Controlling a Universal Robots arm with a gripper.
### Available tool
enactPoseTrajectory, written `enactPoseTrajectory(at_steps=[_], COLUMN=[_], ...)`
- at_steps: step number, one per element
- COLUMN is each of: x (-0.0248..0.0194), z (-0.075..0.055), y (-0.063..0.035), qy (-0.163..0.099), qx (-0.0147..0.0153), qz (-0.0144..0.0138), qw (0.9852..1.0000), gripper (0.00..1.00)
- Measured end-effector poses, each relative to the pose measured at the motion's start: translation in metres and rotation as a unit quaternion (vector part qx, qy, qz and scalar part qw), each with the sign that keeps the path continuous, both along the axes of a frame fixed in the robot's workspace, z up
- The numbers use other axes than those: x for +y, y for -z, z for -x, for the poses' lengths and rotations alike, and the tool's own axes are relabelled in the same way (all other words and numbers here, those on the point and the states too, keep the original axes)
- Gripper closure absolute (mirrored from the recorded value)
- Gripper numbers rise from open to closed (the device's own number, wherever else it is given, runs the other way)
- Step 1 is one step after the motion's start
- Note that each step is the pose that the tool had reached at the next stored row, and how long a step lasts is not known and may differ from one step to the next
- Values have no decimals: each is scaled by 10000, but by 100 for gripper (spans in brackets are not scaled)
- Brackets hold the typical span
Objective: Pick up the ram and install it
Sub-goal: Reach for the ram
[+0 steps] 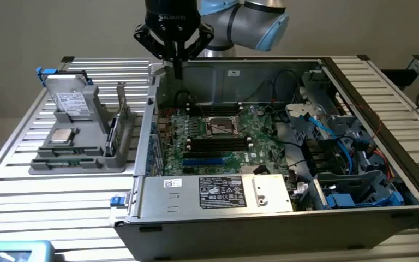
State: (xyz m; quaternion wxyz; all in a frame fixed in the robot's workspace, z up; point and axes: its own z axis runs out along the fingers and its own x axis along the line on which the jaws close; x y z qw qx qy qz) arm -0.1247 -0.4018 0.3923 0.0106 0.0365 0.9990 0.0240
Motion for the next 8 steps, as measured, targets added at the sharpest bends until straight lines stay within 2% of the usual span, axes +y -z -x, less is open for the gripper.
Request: enactPoseTrajectory(at_steps=[4, 8], x=[-51, -71], z=[89, 248], y=[1, 1], qy=[-1, 0], qx=[0, 0], qz=[0, 0], qw=[10000, 10000], gripper=[89, 89])
